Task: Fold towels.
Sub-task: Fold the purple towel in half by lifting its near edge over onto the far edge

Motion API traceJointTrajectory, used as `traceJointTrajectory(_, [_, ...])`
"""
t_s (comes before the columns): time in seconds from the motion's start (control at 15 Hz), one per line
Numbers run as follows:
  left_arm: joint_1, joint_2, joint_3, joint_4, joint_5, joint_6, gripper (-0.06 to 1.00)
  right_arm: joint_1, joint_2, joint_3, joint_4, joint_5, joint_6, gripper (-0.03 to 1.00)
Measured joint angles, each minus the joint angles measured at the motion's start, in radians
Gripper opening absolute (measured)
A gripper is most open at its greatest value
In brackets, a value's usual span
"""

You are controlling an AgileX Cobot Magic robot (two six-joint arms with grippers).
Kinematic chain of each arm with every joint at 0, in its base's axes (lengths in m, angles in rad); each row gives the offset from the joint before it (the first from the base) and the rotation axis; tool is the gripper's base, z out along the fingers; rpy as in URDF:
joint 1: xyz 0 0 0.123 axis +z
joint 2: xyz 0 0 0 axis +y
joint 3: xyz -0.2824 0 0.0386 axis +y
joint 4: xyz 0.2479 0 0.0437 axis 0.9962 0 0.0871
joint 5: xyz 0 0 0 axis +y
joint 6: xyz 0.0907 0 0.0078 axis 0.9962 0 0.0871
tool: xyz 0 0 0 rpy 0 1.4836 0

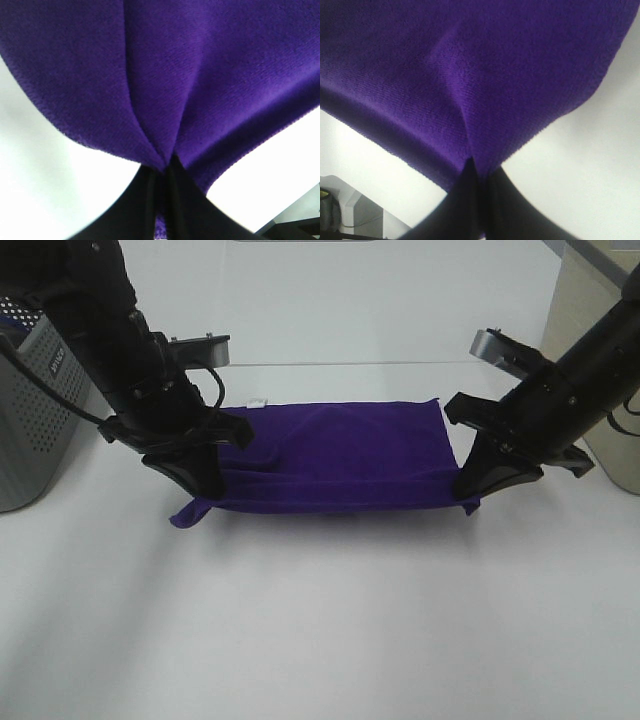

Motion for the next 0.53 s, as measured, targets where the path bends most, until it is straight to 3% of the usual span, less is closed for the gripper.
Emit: traceJointTrajectory(0.53, [0.000, -0.002, -0.126, 0.031, -0.083, -0.004, 0.01, 0.000, 0.000, -0.177, -0.063, -0.018, 0.026, 0.02])
